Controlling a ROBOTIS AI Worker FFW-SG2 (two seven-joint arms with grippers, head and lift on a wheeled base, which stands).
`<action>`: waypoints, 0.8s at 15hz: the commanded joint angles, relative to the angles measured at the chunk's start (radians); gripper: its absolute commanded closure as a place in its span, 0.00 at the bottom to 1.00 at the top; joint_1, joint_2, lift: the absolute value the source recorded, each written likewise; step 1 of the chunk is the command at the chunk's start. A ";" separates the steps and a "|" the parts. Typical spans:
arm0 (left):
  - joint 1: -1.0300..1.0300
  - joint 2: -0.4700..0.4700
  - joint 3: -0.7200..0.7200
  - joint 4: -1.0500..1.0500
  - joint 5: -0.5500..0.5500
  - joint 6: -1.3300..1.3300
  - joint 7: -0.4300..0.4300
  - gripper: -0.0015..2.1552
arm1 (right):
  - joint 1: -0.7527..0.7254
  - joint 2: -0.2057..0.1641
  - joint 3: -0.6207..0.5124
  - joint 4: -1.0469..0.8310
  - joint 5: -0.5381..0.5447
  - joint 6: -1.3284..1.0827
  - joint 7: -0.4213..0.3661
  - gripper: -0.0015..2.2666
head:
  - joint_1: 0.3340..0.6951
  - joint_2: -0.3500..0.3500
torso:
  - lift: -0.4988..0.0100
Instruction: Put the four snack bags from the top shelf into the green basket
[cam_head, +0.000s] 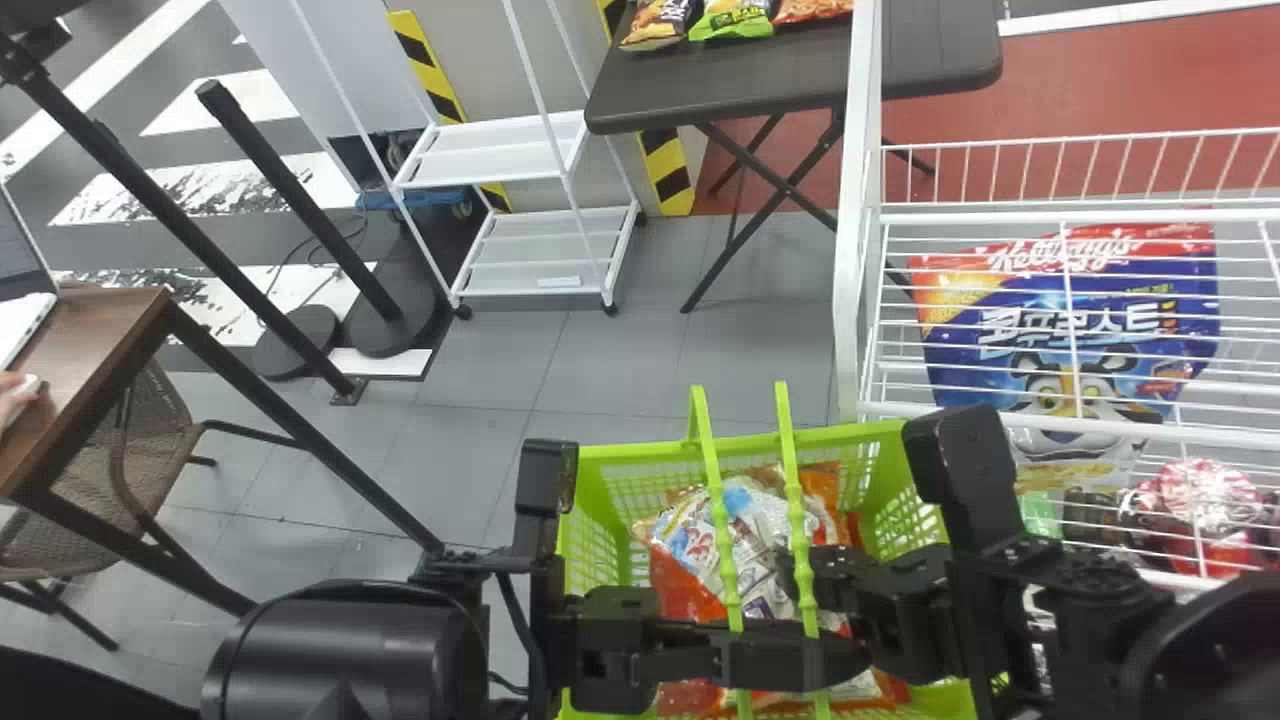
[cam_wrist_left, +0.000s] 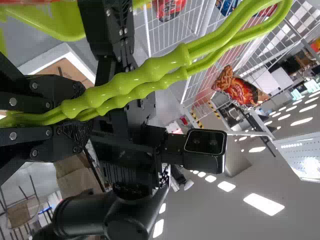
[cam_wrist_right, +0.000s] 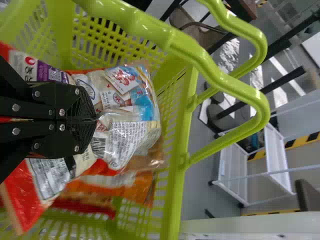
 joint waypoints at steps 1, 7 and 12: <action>-0.001 0.003 0.003 0.001 0.000 0.000 -0.010 1.00 | 0.024 -0.020 -0.027 -0.061 0.003 0.104 0.010 0.02 | 1.00 1.00 | 0.98; -0.003 0.007 0.009 0.007 0.008 -0.003 -0.010 1.00 | 0.189 -0.037 -0.441 -0.466 -0.012 0.438 0.074 0.03 | 1.00 0.85 | 0.98; -0.001 0.004 0.006 0.005 0.011 -0.003 -0.010 1.00 | 0.095 -0.031 -0.849 -0.438 -0.037 0.377 0.074 0.03 | 1.00 0.39 | 0.98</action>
